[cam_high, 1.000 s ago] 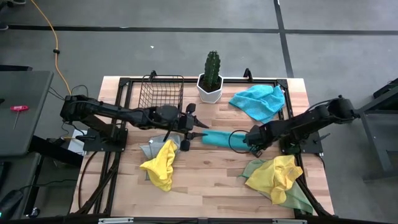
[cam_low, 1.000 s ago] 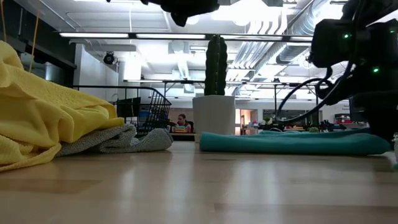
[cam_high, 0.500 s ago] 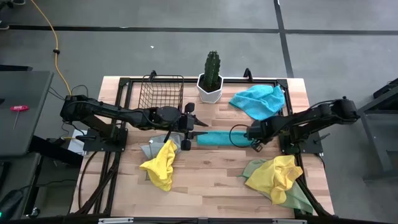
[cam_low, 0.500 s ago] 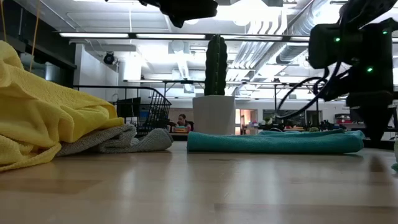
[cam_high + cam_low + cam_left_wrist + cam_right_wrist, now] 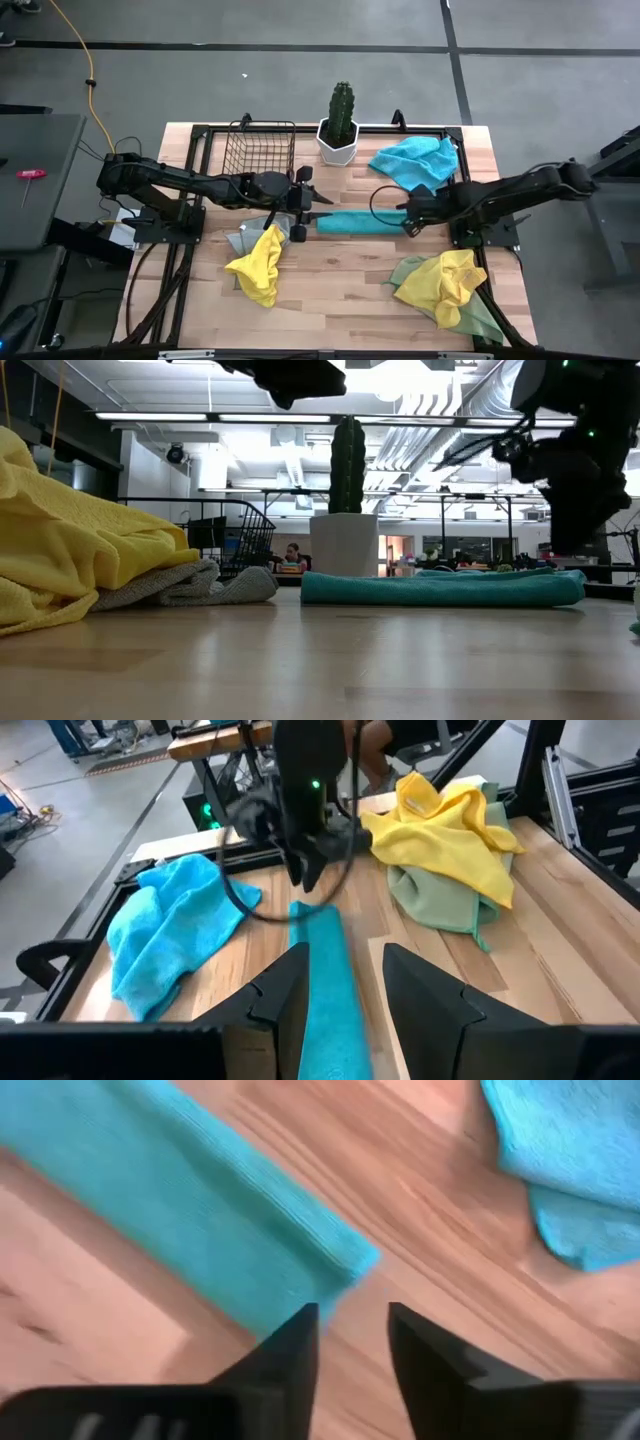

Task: Fold microfiber towels
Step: Fold the top blue microfiber towel on the table

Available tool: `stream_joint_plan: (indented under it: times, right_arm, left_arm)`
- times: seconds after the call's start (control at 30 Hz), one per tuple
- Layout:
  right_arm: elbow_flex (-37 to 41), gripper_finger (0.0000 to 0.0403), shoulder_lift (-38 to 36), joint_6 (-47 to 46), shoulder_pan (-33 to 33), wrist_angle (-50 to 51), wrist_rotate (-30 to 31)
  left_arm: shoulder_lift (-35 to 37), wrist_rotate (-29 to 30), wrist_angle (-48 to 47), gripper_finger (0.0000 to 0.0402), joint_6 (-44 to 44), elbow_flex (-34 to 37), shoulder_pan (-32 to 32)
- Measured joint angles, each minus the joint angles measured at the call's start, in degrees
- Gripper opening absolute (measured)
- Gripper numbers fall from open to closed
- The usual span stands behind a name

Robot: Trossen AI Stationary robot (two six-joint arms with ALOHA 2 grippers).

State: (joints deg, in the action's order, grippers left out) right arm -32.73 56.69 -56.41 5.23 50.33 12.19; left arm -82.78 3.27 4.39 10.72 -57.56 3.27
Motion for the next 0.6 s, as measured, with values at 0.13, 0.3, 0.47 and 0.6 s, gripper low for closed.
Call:
stream_joint_plan:
  times: [0.13, 0.3, 0.47, 0.6]
  right_arm:
    - [5.58, 0.0171, -3.10, -3.55, -0.22, -7.75, -2.12]
    - [14.05, 0.0209, -5.17, -8.21, -0.85, -18.63, -5.08]
    - [19.60, 0.0215, -5.45, -10.29, -0.83, -30.31, -4.56]
    - [22.45, 0.0216, -5.41, -13.14, -0.78, -34.38, -2.97]
  left_arm:
    - [0.00, 0.00, -0.20, 0.0119, 0.00, 0.00, 0.00]
    - [0.00, 0.00, -0.36, 0.0119, -0.02, 0.00, 0.00]
    - [0.00, 0.00, 0.00, 0.0119, -0.02, 0.00, 0.00]
    - [0.00, 0.00, 0.08, 0.0119, -0.03, 0.00, 0.00]
